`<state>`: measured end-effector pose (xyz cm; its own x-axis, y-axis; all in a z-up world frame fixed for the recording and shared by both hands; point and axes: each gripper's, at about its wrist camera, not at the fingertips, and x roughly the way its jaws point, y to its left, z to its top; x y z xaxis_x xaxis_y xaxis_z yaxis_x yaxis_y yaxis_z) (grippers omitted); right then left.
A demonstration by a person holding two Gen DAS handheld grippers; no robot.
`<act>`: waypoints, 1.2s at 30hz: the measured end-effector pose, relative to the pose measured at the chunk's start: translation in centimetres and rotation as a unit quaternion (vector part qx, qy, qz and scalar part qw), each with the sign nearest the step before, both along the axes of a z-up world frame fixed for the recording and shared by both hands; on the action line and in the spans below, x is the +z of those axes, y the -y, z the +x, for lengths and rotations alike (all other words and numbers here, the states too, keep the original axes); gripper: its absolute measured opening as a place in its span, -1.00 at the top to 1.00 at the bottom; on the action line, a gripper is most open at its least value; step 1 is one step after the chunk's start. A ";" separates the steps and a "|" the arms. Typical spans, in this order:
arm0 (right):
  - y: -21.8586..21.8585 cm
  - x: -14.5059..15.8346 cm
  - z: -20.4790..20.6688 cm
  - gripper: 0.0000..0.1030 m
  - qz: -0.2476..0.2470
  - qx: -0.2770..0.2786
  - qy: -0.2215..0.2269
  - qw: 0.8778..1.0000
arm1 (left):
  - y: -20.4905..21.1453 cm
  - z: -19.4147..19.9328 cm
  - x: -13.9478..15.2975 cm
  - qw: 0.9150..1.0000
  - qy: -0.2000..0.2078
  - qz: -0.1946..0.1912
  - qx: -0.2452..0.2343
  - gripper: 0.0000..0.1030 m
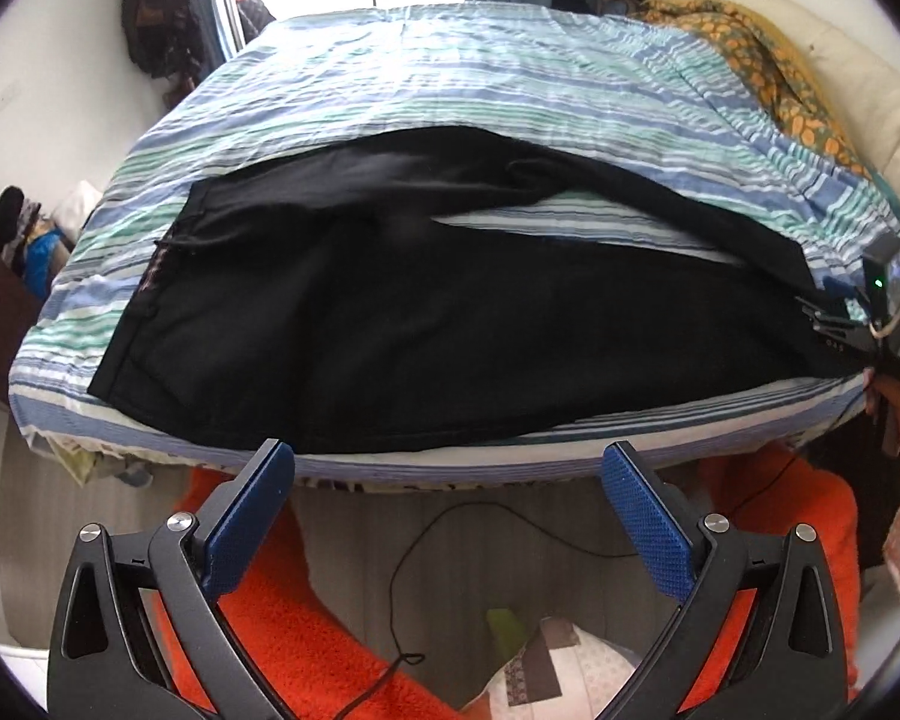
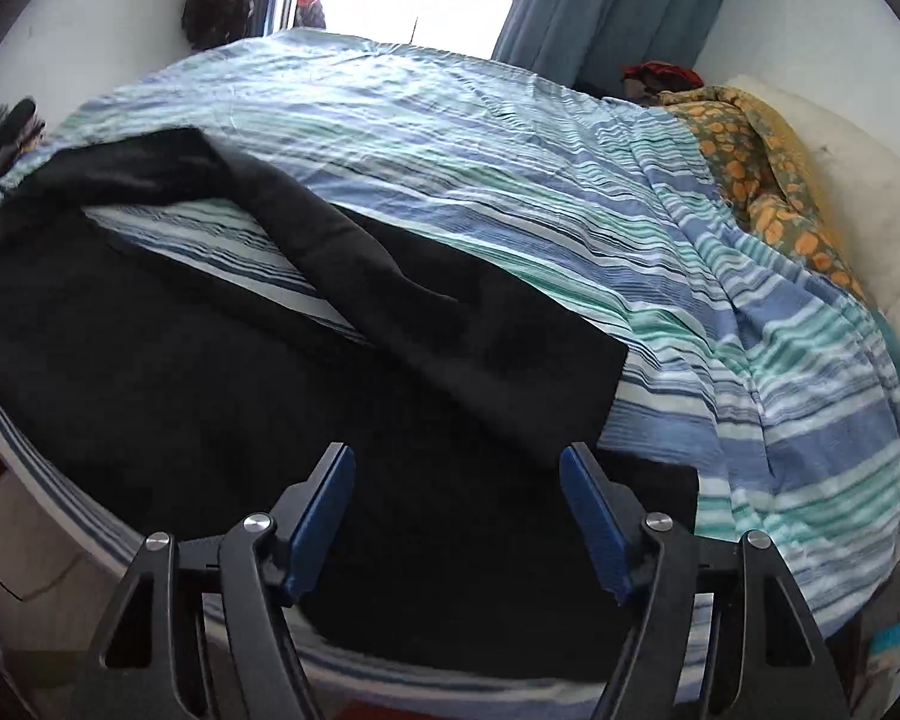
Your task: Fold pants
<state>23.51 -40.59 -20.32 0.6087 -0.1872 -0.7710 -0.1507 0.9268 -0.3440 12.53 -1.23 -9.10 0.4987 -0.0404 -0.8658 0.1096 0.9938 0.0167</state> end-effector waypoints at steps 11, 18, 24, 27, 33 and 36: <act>11.1 11.3 16.5 0.90 0.156 -0.065 -0.019 0.985 | 1.6 7.7 -0.7 1.000 -0.022 -0.005 0.013 -0.97; 18.9 8.7 24.1 -0.16 0.223 -0.193 -0.019 0.955 | 2.5 11.3 -0.6 0.999 0.004 -0.035 0.022 -0.98; 22.1 -0.6 19.5 -0.09 0.451 -0.253 -0.028 0.855 | 1.7 11.3 -6.5 0.995 -0.088 -0.041 0.032 -0.97; 22.2 -4.1 19.7 -0.09 0.529 -0.288 -0.003 0.798 | 1.8 11.1 -7.1 0.992 -0.102 -0.055 0.040 -0.97; 22.9 -6.3 23.4 0.39 0.546 -0.338 0.043 0.766 | 1.7 11.1 -6.4 0.994 -0.090 -0.036 0.043 -0.97; 22.4 -2.2 23.2 0.82 0.525 -0.302 0.056 0.794 | 0.6 11.4 -6.2 0.994 -0.085 -0.036 0.057 -0.97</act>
<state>46.67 -62.95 -22.50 0.7281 0.2391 -0.6424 0.4070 0.6033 0.6859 23.88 -1.81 -15.28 0.3508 -0.0570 -0.9347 -0.0083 0.9979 -0.0640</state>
